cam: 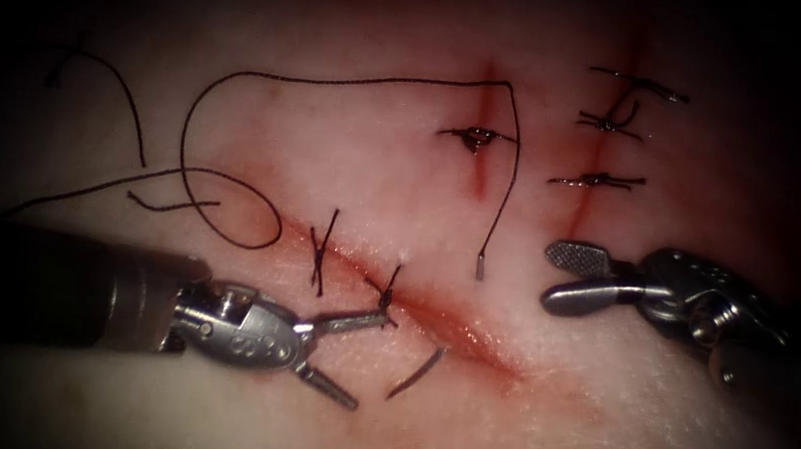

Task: Wound Closure
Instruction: Use the left needle driver to pull the needle through the tissue.

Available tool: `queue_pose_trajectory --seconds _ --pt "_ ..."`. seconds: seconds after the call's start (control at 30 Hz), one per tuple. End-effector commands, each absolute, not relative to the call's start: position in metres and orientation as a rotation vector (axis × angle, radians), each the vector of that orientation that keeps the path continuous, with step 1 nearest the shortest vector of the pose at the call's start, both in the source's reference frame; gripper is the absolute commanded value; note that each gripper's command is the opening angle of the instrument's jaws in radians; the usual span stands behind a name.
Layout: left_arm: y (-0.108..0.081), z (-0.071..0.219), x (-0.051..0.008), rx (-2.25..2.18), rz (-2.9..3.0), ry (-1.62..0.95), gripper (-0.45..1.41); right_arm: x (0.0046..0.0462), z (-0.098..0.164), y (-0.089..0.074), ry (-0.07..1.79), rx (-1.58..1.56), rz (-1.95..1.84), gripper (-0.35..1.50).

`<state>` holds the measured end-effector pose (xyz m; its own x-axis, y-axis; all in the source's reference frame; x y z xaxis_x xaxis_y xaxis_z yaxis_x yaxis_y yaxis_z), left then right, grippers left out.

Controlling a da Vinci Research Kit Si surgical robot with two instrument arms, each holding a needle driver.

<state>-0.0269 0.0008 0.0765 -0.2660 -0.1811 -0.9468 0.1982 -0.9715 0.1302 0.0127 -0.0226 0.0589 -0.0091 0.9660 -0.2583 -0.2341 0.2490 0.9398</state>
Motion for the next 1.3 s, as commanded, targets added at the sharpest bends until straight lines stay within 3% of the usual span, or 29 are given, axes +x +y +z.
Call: queue_pose_trajectory --seconds 0.03,0.27,0.43,0.63,0.7,0.77,0.8,1.17,1.3 --pt "0.0003 0.0769 -0.0277 1.751 -2.283 0.006 0.62 0.0136 0.0600 -0.0226 1.182 0.826 1.145 1.33" --pt "0.0003 0.0763 -0.0298 1.819 -2.160 0.020 0.76 0.0136 0.0615 -0.0232 1.186 0.806 1.138 1.29" --pt "0.0009 0.0766 -0.0311 1.823 -2.163 0.015 0.76 0.0138 0.0621 -0.0241 1.183 0.795 1.130 1.26" --pt "0.0015 0.0772 -0.0320 1.823 -2.163 0.008 0.57 0.0139 0.0626 -0.0251 1.186 0.785 1.122 1.24" --pt "0.0017 0.0775 -0.0320 1.818 -2.169 0.002 0.27 0.0140 0.0628 -0.0253 1.187 0.784 1.118 1.24" --pt "0.0018 0.0778 -0.0321 1.815 -2.171 -0.001 -0.30 0.0141 0.0629 -0.0256 1.187 0.779 1.118 1.23" --pt "0.0018 0.0778 -0.0322 1.815 -2.172 -0.002 -0.45 0.0141 0.0630 -0.0256 1.188 0.778 1.117 1.23" --pt "0.0020 0.0766 -0.0316 1.869 -2.149 0.071 -0.45 0.0143 0.0632 -0.0258 1.184 0.767 1.123 1.21" --pt "0.0025 0.0752 -0.0311 2.002 -2.228 0.345 -0.45 0.0143 0.0632 -0.0259 1.188 0.768 1.122 1.21"
